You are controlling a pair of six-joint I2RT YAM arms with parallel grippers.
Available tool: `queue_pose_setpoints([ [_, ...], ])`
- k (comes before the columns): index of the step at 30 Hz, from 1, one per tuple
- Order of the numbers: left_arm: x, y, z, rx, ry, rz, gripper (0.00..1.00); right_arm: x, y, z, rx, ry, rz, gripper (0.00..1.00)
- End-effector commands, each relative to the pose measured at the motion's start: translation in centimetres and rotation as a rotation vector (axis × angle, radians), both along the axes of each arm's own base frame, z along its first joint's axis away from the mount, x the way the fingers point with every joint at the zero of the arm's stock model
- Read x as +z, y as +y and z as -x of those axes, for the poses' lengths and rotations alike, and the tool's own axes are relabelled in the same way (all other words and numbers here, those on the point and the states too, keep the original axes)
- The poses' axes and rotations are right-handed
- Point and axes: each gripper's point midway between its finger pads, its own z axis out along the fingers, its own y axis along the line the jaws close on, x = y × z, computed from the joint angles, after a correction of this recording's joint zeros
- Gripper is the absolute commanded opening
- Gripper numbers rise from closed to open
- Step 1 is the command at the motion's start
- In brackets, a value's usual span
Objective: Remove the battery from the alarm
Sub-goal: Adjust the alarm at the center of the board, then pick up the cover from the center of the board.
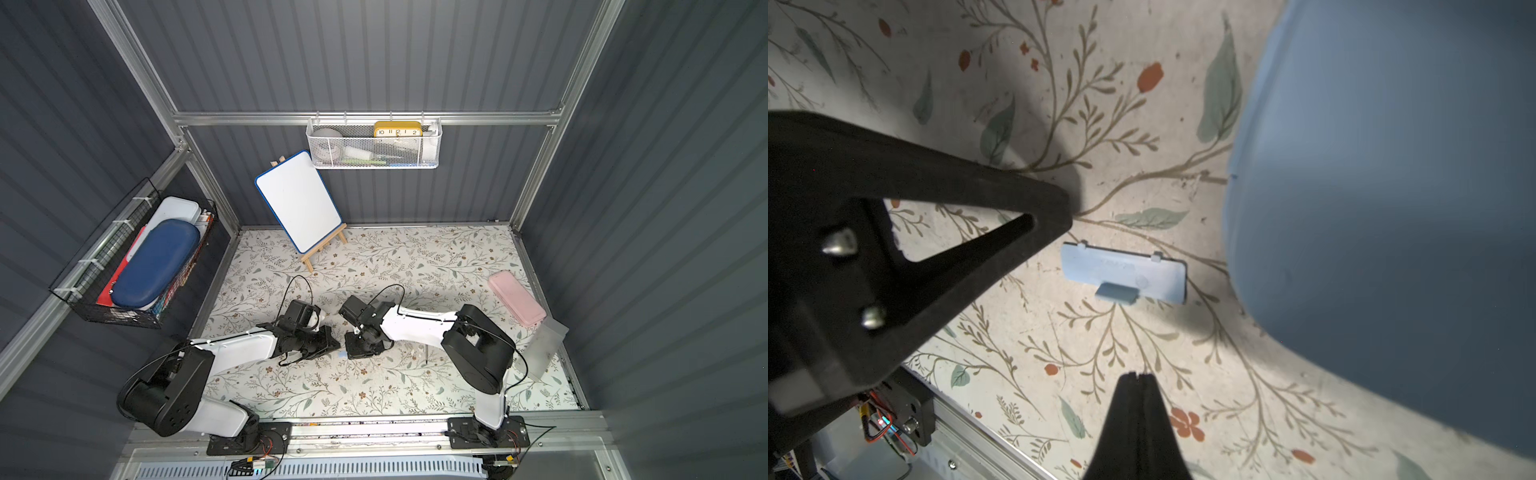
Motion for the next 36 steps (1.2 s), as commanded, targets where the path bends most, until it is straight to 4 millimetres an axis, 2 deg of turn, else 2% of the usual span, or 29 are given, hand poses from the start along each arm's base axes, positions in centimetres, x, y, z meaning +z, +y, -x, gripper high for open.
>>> queue_pose_setpoints([
  [1, -1.3, 1.1, 1.9, -0.002, 0.043, -0.045, 0.00, -1.5, -0.6, 0.8, -0.026, 0.042, 0.029, 0.00],
  [5, -1.3, 0.4, 1.9, -0.021, 0.041, -0.030, 0.00, -2.6, -1.2, 0.3, -0.044, 0.030, 0.079, 0.00],
  [13, -2.9, -0.5, 3.6, -0.057, 0.091, -0.034, 0.00, -3.8, -0.4, -0.4, -0.029, 0.030, 0.098, 0.00],
  [17, -3.1, 0.0, 4.7, -0.053, 0.108, -0.041, 0.00, -3.8, -0.4, -1.2, -0.027, 0.001, 0.125, 0.00],
  [22, -2.9, 1.1, 6.4, -0.034, 0.133, -0.050, 0.00, -3.7, -0.3, -1.3, -0.021, 0.004, 0.132, 0.00],
  [26, -2.3, 1.4, 7.2, -0.021, 0.139, -0.033, 0.00, -2.8, -0.5, -1.4, -0.010, -0.011, 0.131, 0.00],
  [30, -1.4, 1.3, 7.1, -0.006, 0.125, -0.022, 0.00, 0.3, -1.2, -2.0, 0.010, -0.082, 0.143, 0.00],
  [32, -0.7, 1.4, 6.5, 0.004, 0.098, -0.030, 0.00, 1.8, -1.7, -2.6, 0.013, -0.133, 0.162, 0.06],
  [36, 0.9, 1.4, 5.4, 0.034, 0.061, -0.035, 0.00, 1.6, -1.7, -2.9, 0.027, -0.106, 0.174, 0.12],
])
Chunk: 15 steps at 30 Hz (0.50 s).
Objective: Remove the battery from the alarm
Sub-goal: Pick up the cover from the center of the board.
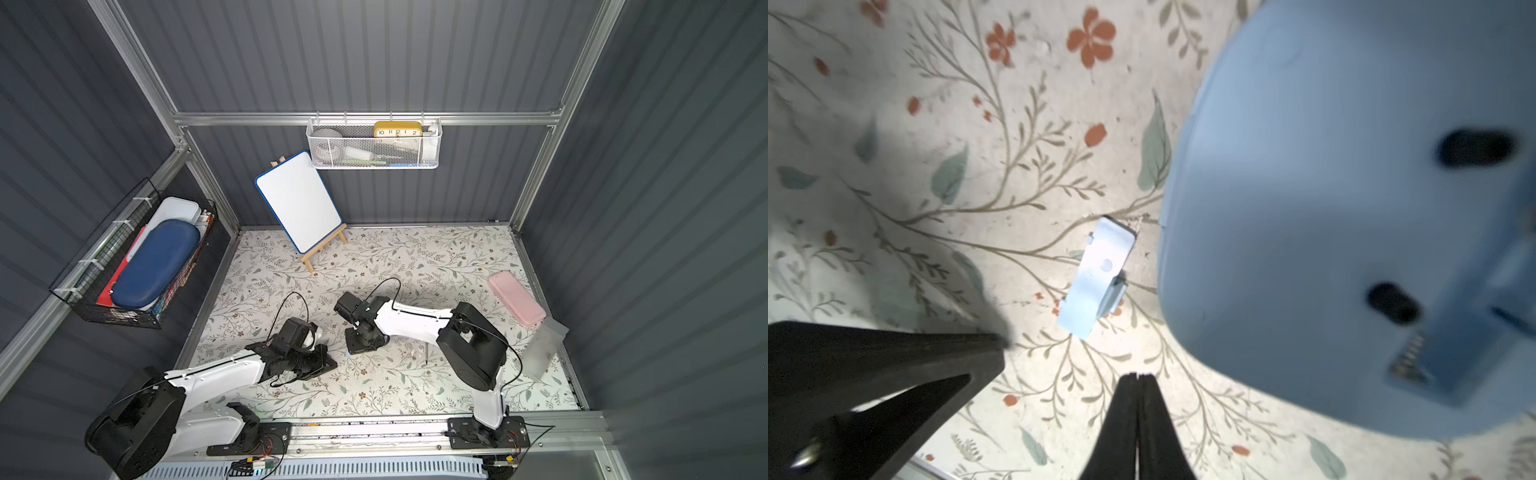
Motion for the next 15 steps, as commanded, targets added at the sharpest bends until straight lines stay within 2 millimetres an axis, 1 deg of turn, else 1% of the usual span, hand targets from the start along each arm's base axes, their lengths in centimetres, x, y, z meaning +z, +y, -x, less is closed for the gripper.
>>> queue_pose_setpoints([
  [1, 0.8, 0.7, -0.7, 0.043, -0.004, -0.056, 0.00, 0.1, -0.5, -0.2, 0.023, 0.012, 0.047, 0.13],
  [2, 0.9, 0.7, -0.9, 0.044, -0.013, -0.061, 0.00, 0.0, -0.2, 0.0, 0.018, 0.028, 0.040, 0.14],
  [5, 1.2, 0.5, -1.5, 0.042, -0.029, -0.058, 0.00, -0.1, 0.8, -0.1, 0.005, 0.023, 0.019, 0.22],
  [9, 1.3, 0.2, -1.9, 0.031, -0.050, -0.047, 0.00, -0.2, 0.8, -0.5, -0.020, 0.007, 0.030, 0.28],
  [15, 1.7, 0.4, -2.6, 0.033, -0.080, -0.044, 0.00, -1.4, 1.3, -0.3, -0.020, 0.049, 0.045, 0.28],
])
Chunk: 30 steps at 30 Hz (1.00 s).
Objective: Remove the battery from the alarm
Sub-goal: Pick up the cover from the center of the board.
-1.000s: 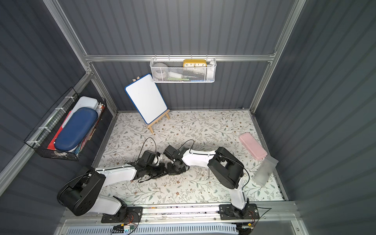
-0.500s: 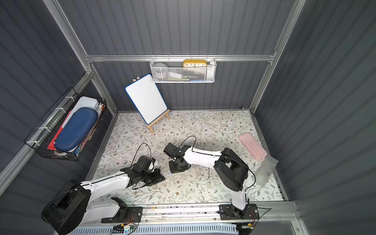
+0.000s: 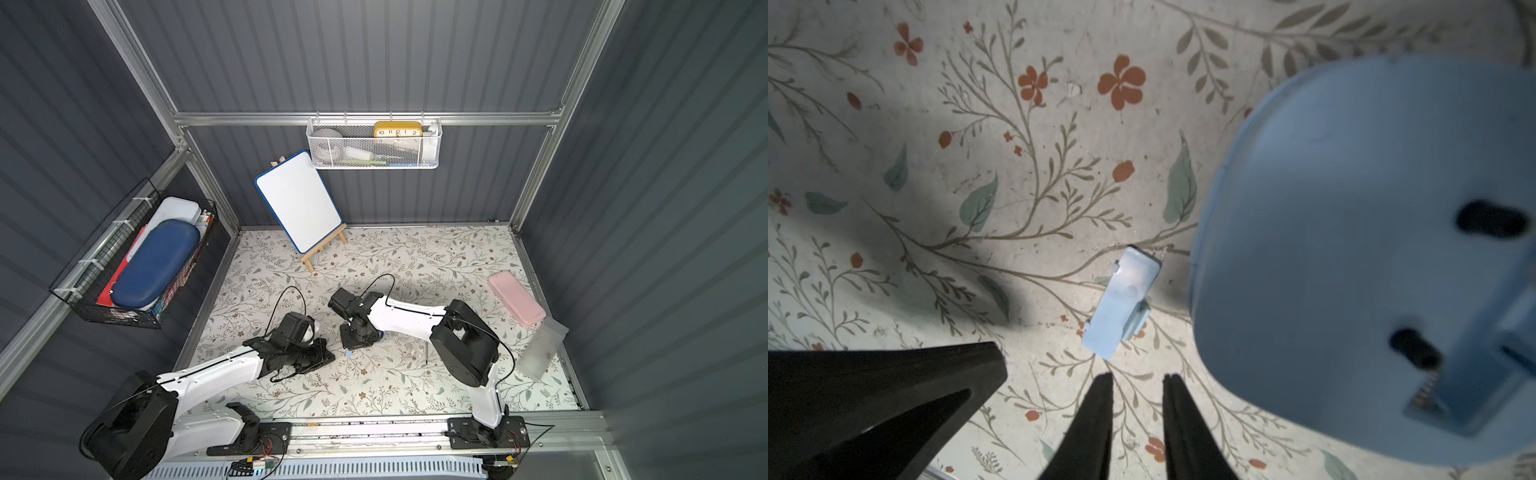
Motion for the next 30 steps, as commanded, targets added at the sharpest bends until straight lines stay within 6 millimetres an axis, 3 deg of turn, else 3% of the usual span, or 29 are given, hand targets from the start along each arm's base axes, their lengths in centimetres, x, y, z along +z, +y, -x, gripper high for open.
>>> queue_pose_setpoints([
  [1, 0.6, 0.0, -0.8, -0.009, -0.037, -0.003, 0.00, -0.5, 0.1, 0.0, -0.017, 0.020, 0.022, 0.28],
  [23, 0.6, -0.2, -0.8, -0.014, -0.047, 0.037, 0.00, -2.2, 0.7, 0.2, -0.014, 0.049, 0.077, 0.28],
  [30, 0.6, -0.1, -0.6, -0.008, -0.045, 0.040, 0.00, -2.8, 0.8, 0.1, -0.011, 0.052, 0.085, 0.22],
])
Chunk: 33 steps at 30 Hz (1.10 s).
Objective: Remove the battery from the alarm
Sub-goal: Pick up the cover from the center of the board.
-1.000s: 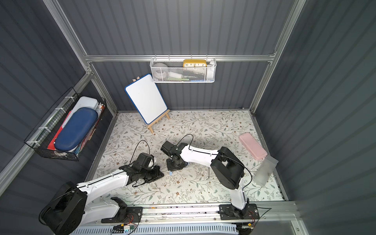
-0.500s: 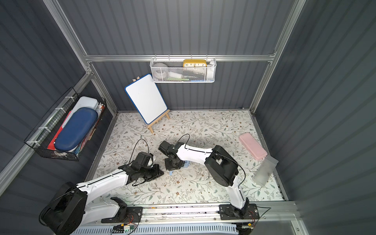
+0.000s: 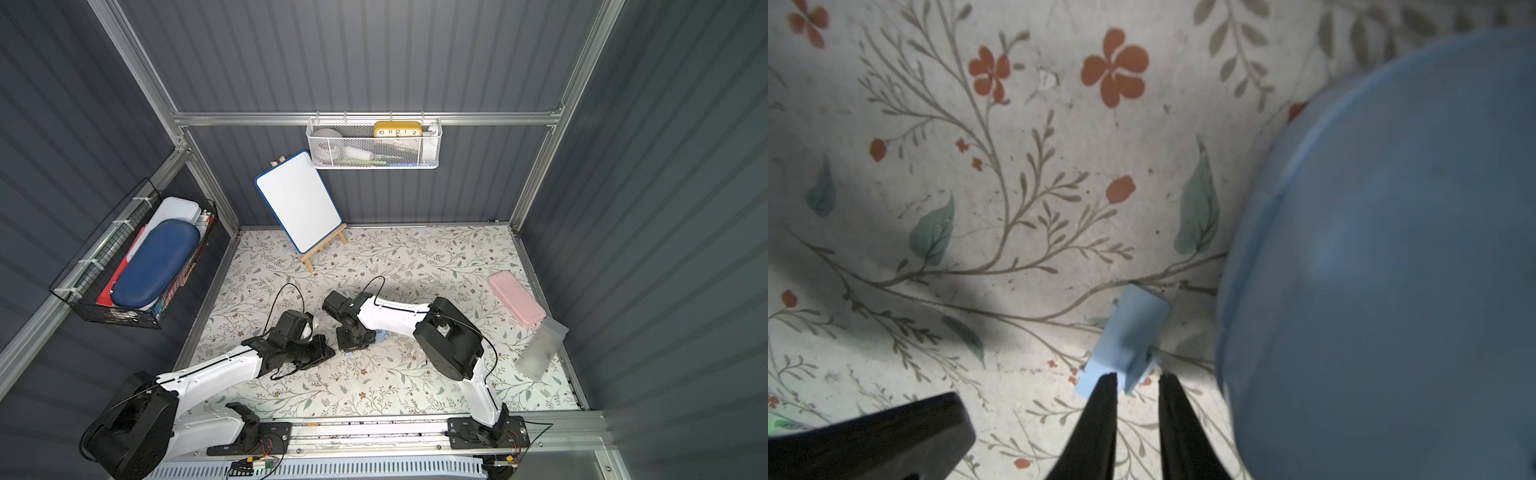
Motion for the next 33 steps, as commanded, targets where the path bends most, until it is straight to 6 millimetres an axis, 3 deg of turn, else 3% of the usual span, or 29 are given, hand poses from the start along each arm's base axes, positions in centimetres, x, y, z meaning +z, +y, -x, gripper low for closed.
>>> queue_pose_setpoints([
  [1, 0.1, 0.1, 0.3, -0.013, -0.008, 0.013, 0.00, -0.5, -0.1, 0.0, -0.003, 0.005, 0.027, 0.22],
  [11, 0.2, 0.2, 0.4, -0.006, -0.007, 0.016, 0.00, -0.8, -0.5, 0.2, -0.009, 0.010, 0.042, 0.12],
  [20, -0.1, 0.3, 0.4, -0.001, -0.002, 0.014, 0.00, 0.3, -0.5, 0.2, 0.011, -0.022, -0.008, 0.07],
  [25, 0.3, 0.3, -0.1, 0.011, -0.019, 0.008, 0.00, 2.2, 0.2, 0.5, 0.043, 0.004, -0.155, 0.07],
  [29, 1.5, 0.2, -0.9, 0.022, -0.063, 0.015, 0.00, 5.3, 1.4, 1.7, 0.078, 0.123, -0.412, 0.06],
  [33, 3.2, 0.2, -1.8, 0.025, -0.135, 0.028, 0.10, 8.1, 0.9, 2.7, 0.106, 0.225, -0.557, 0.05],
])
